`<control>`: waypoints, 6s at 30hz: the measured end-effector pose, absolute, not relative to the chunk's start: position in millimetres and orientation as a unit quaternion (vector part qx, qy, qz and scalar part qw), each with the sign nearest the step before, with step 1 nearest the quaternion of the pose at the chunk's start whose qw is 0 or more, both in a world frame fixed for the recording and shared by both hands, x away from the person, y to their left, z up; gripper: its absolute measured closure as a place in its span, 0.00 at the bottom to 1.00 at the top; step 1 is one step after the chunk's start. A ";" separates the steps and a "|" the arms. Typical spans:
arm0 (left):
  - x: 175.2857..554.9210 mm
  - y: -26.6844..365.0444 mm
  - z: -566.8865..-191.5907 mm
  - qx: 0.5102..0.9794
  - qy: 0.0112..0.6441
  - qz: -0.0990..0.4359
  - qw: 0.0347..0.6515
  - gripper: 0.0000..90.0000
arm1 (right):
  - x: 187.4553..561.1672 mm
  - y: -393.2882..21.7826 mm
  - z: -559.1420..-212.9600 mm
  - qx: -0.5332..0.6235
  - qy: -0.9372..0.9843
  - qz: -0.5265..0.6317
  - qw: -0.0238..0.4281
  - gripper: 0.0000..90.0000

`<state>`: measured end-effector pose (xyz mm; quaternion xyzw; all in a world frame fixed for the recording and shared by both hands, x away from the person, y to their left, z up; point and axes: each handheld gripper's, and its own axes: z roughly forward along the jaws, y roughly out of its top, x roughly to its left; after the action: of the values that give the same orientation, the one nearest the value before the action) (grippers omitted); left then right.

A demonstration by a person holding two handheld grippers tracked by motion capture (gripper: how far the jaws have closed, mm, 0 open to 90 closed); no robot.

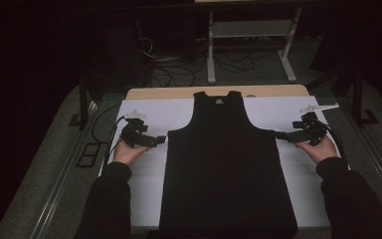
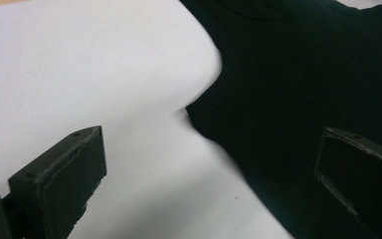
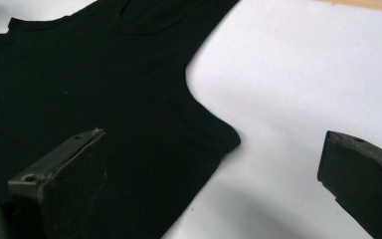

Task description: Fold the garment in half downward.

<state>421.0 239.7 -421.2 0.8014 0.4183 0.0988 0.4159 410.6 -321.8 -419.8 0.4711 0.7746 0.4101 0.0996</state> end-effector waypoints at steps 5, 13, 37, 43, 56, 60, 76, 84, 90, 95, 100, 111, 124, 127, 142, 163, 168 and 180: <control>423.4 235.9 -426.2 0.803 0.416 0.095 0.416 0.00 | 413.9 -320.4 -424.9 0.475 0.775 0.407 0.090 0.01; 427.3 230.4 -433.0 0.801 0.420 0.085 0.418 0.00 | 418.2 -317.2 -432.4 0.475 0.778 0.403 0.082 0.05; 435.7 221.0 -449.6 0.794 0.425 0.071 0.429 0.26 | 428.5 -309.1 -451.4 0.474 0.790 0.384 0.064 0.26; 437.0 217.7 -454.2 0.795 0.427 0.070 0.426 0.31 | 428.9 -306.2 -452.5 0.474 0.791 0.382 0.068 0.33; 444.6 194.4 -449.6 0.814 0.419 0.074 0.396 0.44 | 430.2 -304.4 -453.1 0.483 0.784 0.381 0.085 0.58; 445.4 193.7 -448.8 0.813 0.425 0.081 0.390 0.51 | 429.9 -304.0 -452.6 0.483 0.786 0.376 0.090 0.70; 443.6 194.9 -449.5 0.809 0.438 0.113 0.375 0.95 | 429.7 -302.0 -452.2 0.478 0.792 0.370 0.089 0.94; 441.4 196.8 -446.6 0.811 0.435 0.109 0.376 0.96 | 428.4 -303.3 -448.9 0.481 0.787 0.377 0.086 0.94; 438.2 200.1 -440.6 0.809 0.434 0.105 0.382 0.97 | 426.6 -306.1 -445.2 0.483 0.782 0.386 0.076 0.95; 433.5 204.4 -434.2 0.796 0.439 0.102 0.403 0.97 | 422.9 -306.4 -439.5 0.482 0.777 0.398 0.075 0.95; 427.1 207.4 -429.3 0.788 0.438 0.096 0.421 0.97 | 418.4 -305.4 -434.9 0.477 0.778 0.402 0.068 0.95; 411.2 217.5 -423.8 0.770 0.436 0.084 0.458 0.97 | 401.3 -300.4 -421.3 0.467 0.772 0.427 0.065 0.95; 393.3 221.7 -411.8 0.768 0.426 0.069 0.473 0.96 | 378.0 -306.9 -411.1 0.466 0.760 0.448 0.062 0.95; 388.7 220.4 -409.8 0.772 0.421 0.068 0.470 0.96 | 372.8 -308.2 -409.3 0.467 0.758 0.452 0.063 0.95; 364.5 226.2 -402.7 0.764 0.418 0.054 0.488 0.96 | 356.3 -309.7 -403.9 0.461 0.756 0.460 0.063 0.95; 343.8 234.7 -403.2 0.763 0.423 0.046 0.487 0.96 | 329.9 -316.2 -399.0 0.464 0.751 0.467 0.050 0.95; 338.1 237.1 -403.2 0.763 0.423 0.044 0.487 0.96 | 324.2 -316.9 -398.2 0.463 0.753 0.465 0.047 0.95; 324.8 241.4 -404.2 0.766 0.423 0.040 0.483 0.96 | 313.7 -322.4 -403.2 0.475 0.752 0.456 0.037 0.95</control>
<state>324.8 241.4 -404.2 0.7658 0.4226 0.0402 0.4831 313.7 -322.4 -403.2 0.4746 0.7518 0.4562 0.0374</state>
